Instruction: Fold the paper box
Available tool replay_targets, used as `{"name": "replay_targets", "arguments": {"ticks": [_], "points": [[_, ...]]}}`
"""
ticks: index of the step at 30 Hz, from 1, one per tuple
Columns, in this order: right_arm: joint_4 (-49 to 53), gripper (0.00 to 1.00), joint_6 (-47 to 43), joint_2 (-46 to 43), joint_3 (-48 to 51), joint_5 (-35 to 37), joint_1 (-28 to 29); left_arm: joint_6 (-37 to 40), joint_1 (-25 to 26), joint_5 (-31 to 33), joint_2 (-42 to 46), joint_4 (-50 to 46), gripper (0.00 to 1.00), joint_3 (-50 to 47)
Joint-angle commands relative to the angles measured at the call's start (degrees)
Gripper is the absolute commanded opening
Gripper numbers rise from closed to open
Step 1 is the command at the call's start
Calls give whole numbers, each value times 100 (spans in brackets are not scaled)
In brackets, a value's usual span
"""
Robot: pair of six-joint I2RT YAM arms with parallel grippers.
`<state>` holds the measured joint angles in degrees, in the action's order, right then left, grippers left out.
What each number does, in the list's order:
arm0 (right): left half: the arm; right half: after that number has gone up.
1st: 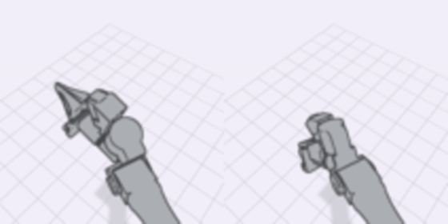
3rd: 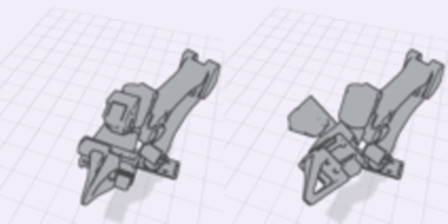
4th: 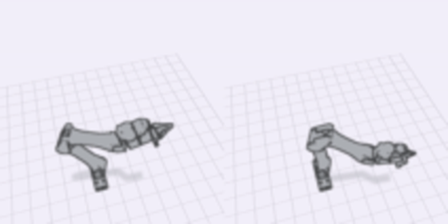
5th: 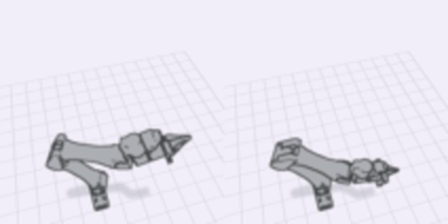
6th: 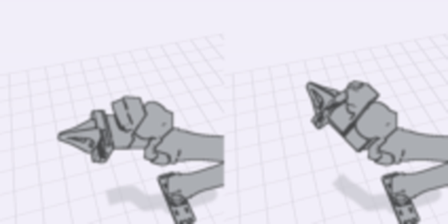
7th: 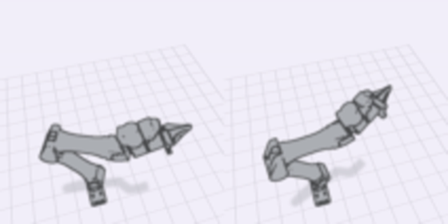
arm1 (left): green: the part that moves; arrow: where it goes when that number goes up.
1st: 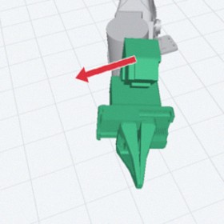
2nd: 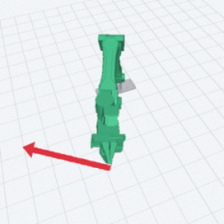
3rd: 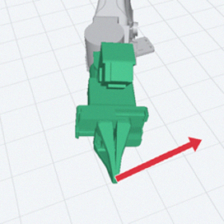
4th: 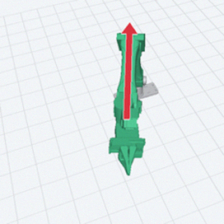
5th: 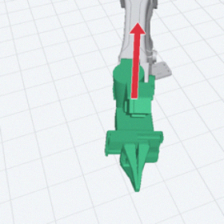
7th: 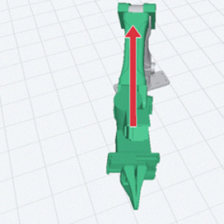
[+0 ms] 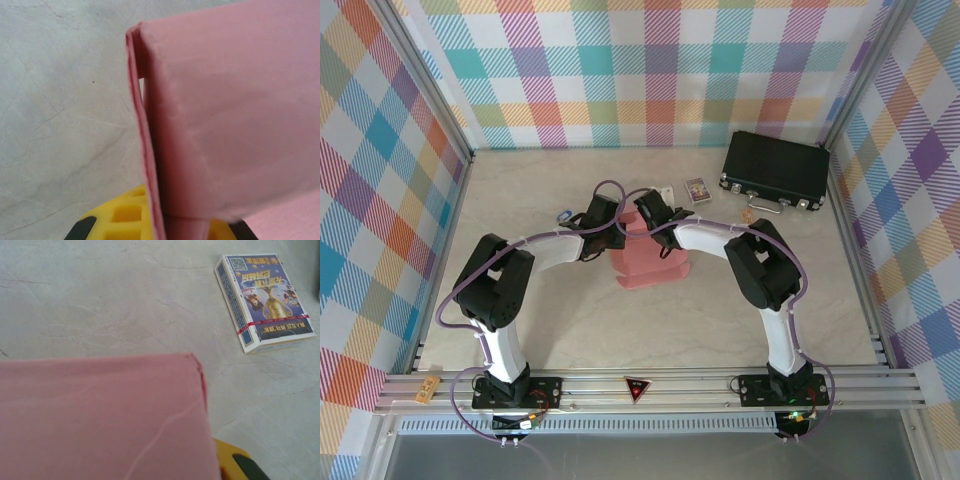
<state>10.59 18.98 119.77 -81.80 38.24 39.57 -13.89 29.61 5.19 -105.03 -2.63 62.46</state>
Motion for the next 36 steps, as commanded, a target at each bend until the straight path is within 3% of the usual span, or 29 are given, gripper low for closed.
{"name": "replay_targets", "arguments": {"ticks": [1, 8, 15, 28, 36], "points": [[524, 11, 112, 278, -174, 380, 32, -5, 90, -140, -175, -277, 0, 65], [519, 9, 120, 284, -207, 424, 26, -8, 98, -148, -190, -298, 0, 96], [312, 17, -120, 103, -39, 39, 33, 3, 98, -140, -188, -321, 0, 122], [361, 40, -281, -116, 101, -155, 76, -61, 98, -114, -210, -336, 0, 126], [202, 60, -521, -379, 443, -295, 229, -325, 98, -82, -245, -298, 0, 135]]}}
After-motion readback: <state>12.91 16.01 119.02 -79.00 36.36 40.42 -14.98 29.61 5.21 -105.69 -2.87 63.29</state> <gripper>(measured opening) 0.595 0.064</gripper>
